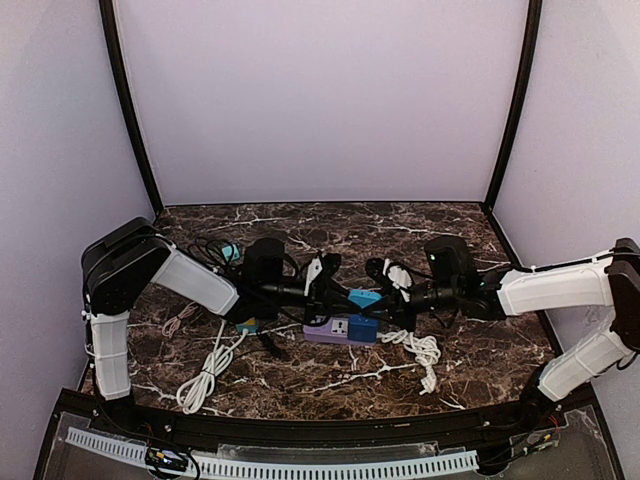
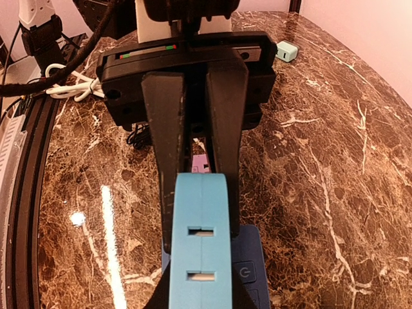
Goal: Insert the plug
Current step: Insert the plug into the socket.
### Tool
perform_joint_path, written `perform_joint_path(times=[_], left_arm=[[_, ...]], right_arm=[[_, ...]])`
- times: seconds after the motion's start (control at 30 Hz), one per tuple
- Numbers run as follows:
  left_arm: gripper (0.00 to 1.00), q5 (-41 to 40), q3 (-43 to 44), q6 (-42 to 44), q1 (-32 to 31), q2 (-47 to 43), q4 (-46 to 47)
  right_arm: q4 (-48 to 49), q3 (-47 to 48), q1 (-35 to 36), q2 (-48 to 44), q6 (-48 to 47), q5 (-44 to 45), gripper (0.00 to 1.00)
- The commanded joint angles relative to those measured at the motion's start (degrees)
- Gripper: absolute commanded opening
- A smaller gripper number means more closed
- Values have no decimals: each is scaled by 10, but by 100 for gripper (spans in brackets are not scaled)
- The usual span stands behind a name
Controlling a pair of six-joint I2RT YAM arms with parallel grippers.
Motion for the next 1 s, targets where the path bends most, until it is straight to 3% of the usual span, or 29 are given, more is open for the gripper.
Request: perform_joint_path(times=[0.0, 0.33, 0.7, 0.97], left_arm=[[1, -2, -2, 17, 1, -20, -18], [1, -62, 5, 113, -1, -17, -127], [1, -94, 20, 78, -3, -19, -181], [1, -96, 28, 70, -3, -16, -167]], right_arm=[[-59, -14, 5, 16, 7, 18, 0], [-42, -17, -10, -29, 12, -17, 34], [-23, -35, -51, -74, 23, -61, 35], [-11, -11, -54, -49, -12, -75, 37]])
